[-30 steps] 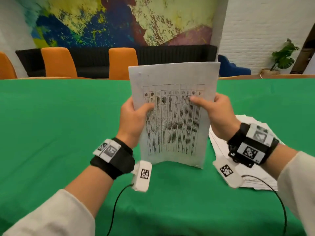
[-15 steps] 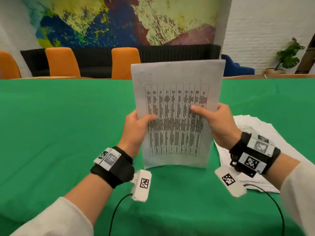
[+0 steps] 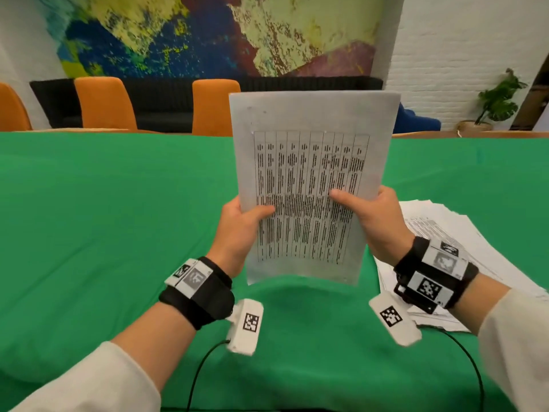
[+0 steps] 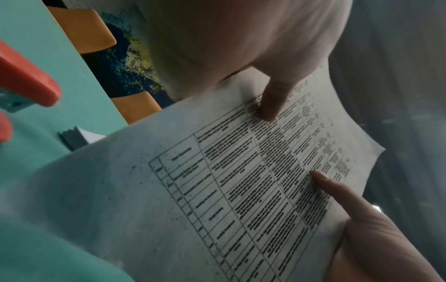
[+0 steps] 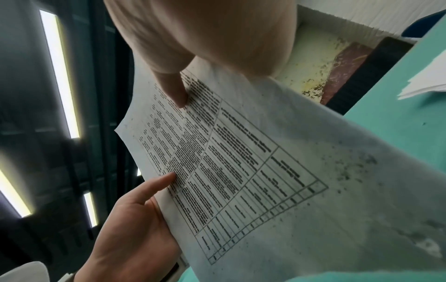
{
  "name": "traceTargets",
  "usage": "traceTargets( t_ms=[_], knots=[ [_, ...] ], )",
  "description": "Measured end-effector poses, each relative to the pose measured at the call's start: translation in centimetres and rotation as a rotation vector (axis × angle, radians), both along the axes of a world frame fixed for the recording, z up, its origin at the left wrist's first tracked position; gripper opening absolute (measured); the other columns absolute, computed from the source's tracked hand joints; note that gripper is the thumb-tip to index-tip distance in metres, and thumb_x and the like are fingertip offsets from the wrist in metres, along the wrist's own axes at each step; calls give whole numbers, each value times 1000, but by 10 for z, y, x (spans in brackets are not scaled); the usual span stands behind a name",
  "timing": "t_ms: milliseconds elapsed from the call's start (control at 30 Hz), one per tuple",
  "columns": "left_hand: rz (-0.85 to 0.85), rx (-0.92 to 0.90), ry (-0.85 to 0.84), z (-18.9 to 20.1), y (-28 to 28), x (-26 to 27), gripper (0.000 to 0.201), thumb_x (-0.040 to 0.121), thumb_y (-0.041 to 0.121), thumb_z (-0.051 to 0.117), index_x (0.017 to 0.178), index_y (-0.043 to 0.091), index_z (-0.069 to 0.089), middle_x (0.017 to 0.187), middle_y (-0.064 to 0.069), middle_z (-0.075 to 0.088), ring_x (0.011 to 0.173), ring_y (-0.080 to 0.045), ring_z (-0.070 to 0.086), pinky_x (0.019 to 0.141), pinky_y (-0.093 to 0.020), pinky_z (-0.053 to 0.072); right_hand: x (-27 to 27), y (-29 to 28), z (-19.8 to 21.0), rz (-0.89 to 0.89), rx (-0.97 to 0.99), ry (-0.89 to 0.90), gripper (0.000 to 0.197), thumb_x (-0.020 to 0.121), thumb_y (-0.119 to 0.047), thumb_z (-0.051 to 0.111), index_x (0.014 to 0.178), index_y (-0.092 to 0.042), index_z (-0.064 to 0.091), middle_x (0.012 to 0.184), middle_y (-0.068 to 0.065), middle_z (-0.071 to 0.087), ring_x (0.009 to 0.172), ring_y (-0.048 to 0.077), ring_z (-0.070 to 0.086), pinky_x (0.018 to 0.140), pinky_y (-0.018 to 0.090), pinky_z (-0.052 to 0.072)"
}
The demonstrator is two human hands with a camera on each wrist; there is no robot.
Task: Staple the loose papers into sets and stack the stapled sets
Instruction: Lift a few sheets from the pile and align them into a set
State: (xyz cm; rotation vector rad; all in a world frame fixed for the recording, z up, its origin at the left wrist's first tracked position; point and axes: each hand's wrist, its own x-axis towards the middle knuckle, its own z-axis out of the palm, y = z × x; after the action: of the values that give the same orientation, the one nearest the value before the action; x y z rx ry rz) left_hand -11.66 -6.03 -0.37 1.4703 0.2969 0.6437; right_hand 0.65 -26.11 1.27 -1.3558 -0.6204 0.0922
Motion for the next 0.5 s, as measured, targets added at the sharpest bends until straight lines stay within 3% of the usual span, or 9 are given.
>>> traceTargets(
  t_ms=[100,300,500],
  knots=[
    [9,-9,34,-6,-4,-2,21,97,6,65,116,11,72,113,-7,78,110,-30,72,102,-53,55,-1,3,-10,-20,-2,7,17,86,-11,80,102,-15,75,102,6,80,96,23,76,90,45,62],
    [-91,4,160,-18,-7,-7,25,100,10,65,125,10,70,115,-4,78,108,-23,75,102,-50,56,-1,0,-26,18,-100,99,19,91,-11,74,109,-18,73,106,3,80,99,21,77,91,45,61],
    [-317,112,373,-15,4,-24,21,101,10,64,121,8,70,113,-7,79,105,-27,76,93,-44,61,0,-23,-25,253,-349,250,24,96,-9,67,120,-8,69,113,16,77,99,31,76,87,43,64]
  ],
)
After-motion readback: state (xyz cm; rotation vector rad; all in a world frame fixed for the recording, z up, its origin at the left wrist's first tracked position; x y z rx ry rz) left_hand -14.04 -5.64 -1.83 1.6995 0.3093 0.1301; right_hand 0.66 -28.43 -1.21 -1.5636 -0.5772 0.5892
